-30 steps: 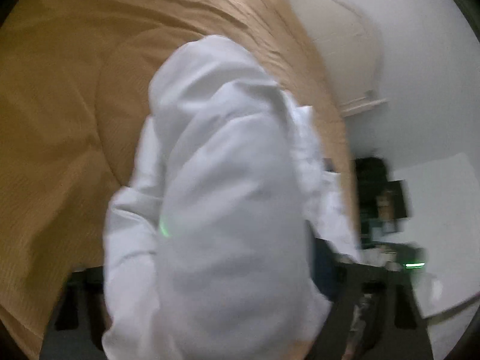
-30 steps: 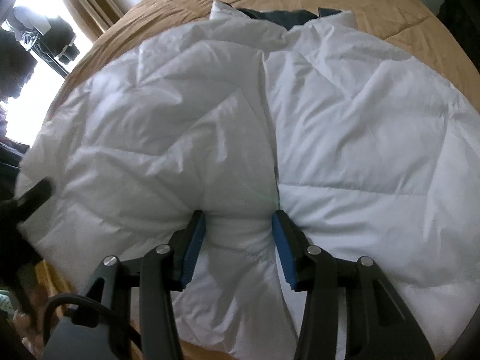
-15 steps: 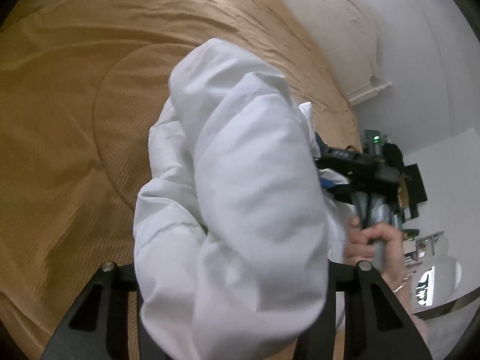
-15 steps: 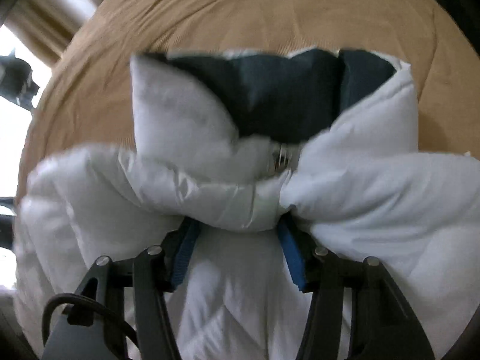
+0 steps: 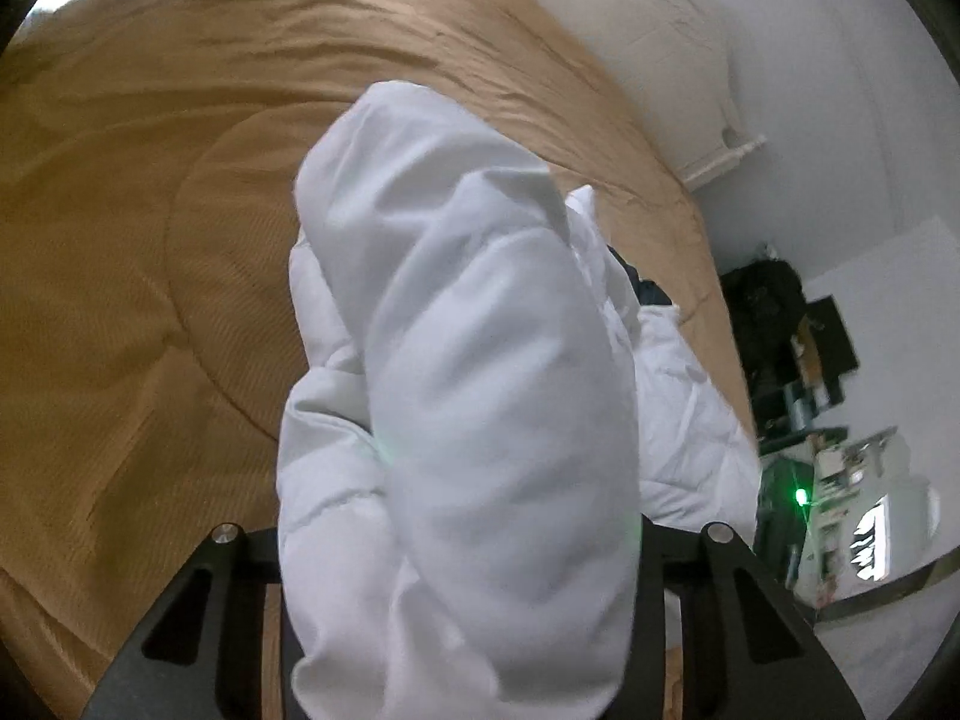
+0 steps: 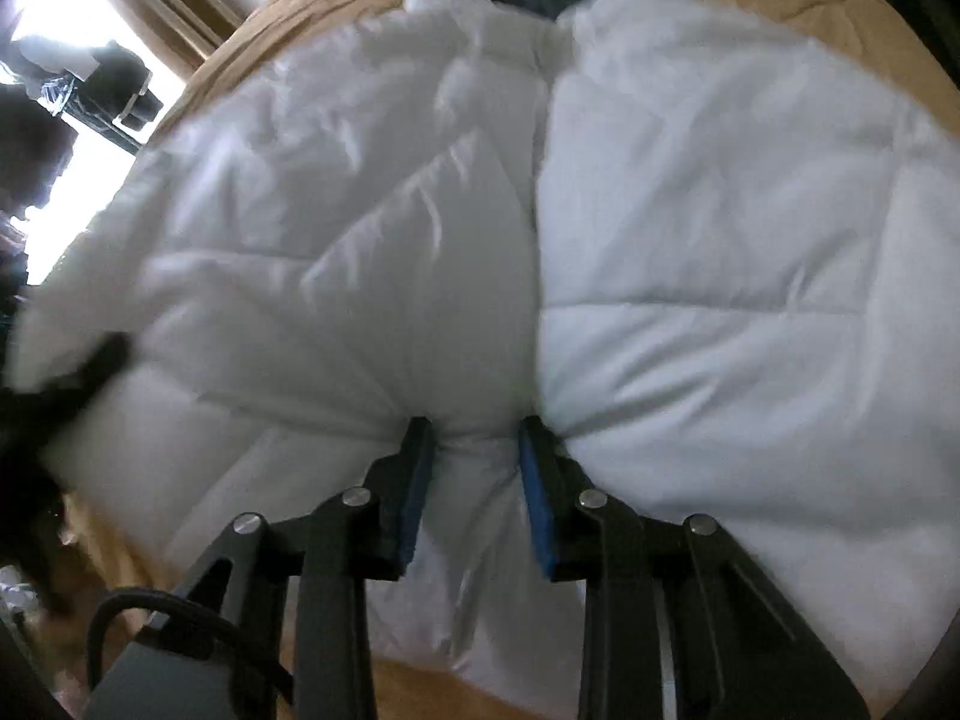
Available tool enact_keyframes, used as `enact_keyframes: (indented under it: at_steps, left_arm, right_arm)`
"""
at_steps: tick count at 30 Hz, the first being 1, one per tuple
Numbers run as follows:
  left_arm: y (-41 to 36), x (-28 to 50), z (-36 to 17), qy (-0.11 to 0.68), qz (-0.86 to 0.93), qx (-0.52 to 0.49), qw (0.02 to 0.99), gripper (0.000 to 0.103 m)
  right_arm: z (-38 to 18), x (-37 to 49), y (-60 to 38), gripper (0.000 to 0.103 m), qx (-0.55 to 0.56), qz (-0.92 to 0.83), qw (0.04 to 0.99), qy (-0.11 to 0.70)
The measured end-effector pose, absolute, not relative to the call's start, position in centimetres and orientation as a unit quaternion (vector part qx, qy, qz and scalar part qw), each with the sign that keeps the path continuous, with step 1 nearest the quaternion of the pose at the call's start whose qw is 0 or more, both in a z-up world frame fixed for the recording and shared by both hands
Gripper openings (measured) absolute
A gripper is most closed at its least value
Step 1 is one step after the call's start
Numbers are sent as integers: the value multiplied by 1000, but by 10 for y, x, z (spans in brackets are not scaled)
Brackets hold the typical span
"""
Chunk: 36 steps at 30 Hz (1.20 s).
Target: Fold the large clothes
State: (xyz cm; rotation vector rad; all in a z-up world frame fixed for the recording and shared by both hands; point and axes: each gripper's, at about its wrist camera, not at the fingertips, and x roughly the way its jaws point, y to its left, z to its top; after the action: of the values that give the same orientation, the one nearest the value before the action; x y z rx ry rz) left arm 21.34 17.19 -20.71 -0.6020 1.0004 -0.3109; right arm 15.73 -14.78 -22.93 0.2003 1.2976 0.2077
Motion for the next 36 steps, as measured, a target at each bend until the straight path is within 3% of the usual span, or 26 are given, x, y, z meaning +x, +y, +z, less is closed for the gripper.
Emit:
enact_keyframes:
  at_steps: [7,12,14,18,26,30,36]
  left_arm:
    - [153,200,-168,440,-162,-222,855,39]
    - [130,190,-161,439,-173,-173,865,39]
    - [127,186,-150,425,-175,-151,875,39]
    - [117,184,-141,421,-182,-135,879,39]
    - [94,185,-129,426,-193,-93,879,39]
    - [88,184,-122,429,-192,-92,878,40]
    - [71,182,-111,436,-198,-87,874,40]
  right_arm:
    - [-191,135,-154,31,126,125,795,580]
    - [-240,146,-153,31,134,112,770,614]
    - [-225,155,-157,32,143,116,774,606]
    - [-203,212,-181,32,154,95,801,571]
    - [-256,339,-197,26,203,66,763,610]
    - [-233,320,-204,26,213,87,766,600]
    - [-221,181,-216,29,251,172,739,601]
